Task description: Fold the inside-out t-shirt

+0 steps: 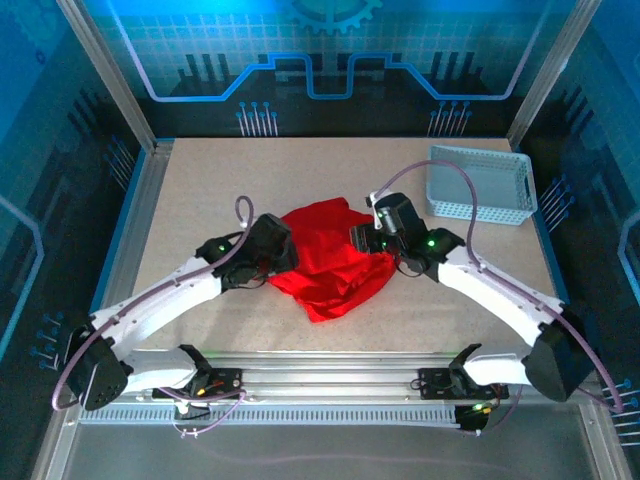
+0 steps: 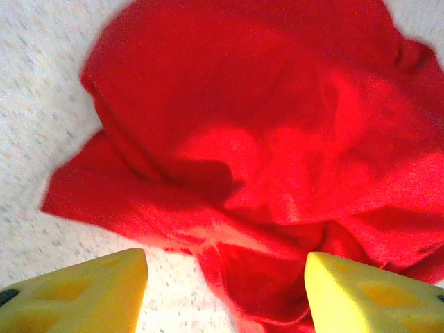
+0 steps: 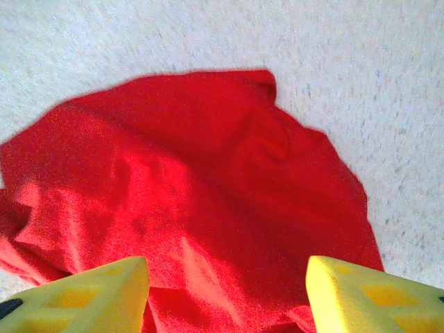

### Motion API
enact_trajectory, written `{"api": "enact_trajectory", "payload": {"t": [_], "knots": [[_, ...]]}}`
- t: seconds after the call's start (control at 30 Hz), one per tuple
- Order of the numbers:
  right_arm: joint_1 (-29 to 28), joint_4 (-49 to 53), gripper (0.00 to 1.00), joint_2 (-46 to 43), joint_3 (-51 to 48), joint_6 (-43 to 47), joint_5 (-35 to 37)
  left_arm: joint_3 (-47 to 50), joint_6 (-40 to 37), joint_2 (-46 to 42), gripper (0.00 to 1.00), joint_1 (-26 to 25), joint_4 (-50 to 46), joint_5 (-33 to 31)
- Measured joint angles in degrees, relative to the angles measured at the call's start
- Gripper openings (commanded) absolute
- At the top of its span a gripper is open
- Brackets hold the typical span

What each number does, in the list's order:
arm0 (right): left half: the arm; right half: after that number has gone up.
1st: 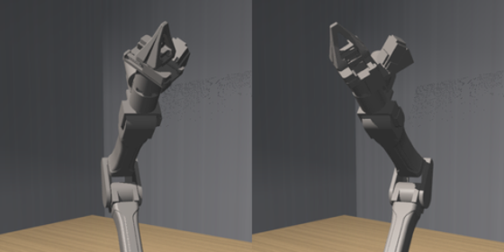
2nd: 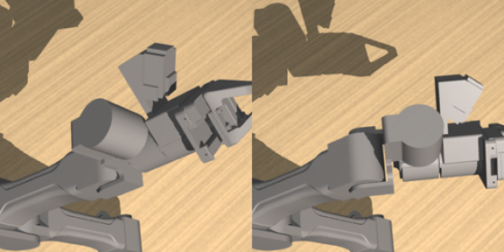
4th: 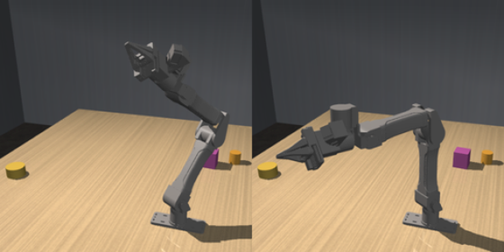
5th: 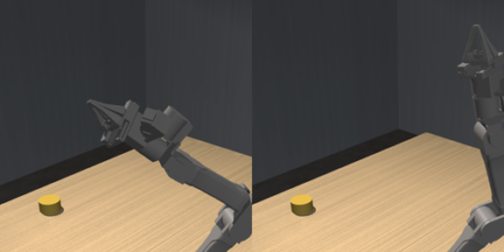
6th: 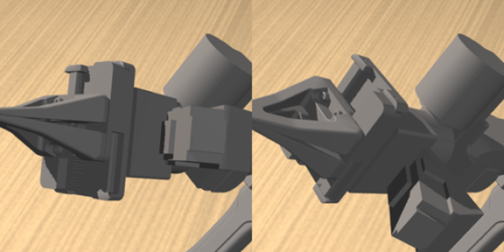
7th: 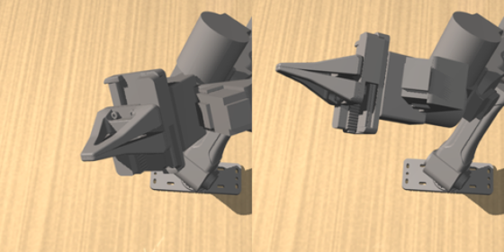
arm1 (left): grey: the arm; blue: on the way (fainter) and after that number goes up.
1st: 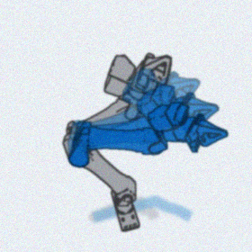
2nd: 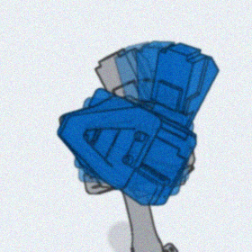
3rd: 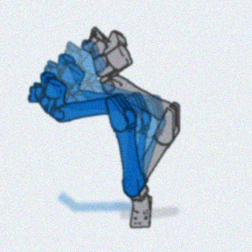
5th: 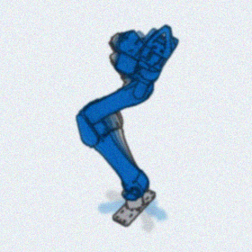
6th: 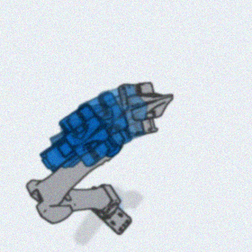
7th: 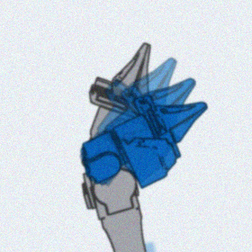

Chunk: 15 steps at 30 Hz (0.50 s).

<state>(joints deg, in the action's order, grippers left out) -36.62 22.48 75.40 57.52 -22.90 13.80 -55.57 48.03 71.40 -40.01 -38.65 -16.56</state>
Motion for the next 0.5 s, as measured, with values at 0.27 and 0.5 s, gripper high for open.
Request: {"api": "enact_trajectory", "payload": {"t": [0.27,0.5], "knots": [[1.05,2.51,0.70,9.07,0.02,-2.47,-2.73,5.90,5.88,7.43,0.72,-3.02,4.74,6.60],[1.46,3.67,0.73,14.82,0.76,-2.56,-2.25,7.76,7.56,13.25,0.71,-3.19,10.05,10.32]]}}
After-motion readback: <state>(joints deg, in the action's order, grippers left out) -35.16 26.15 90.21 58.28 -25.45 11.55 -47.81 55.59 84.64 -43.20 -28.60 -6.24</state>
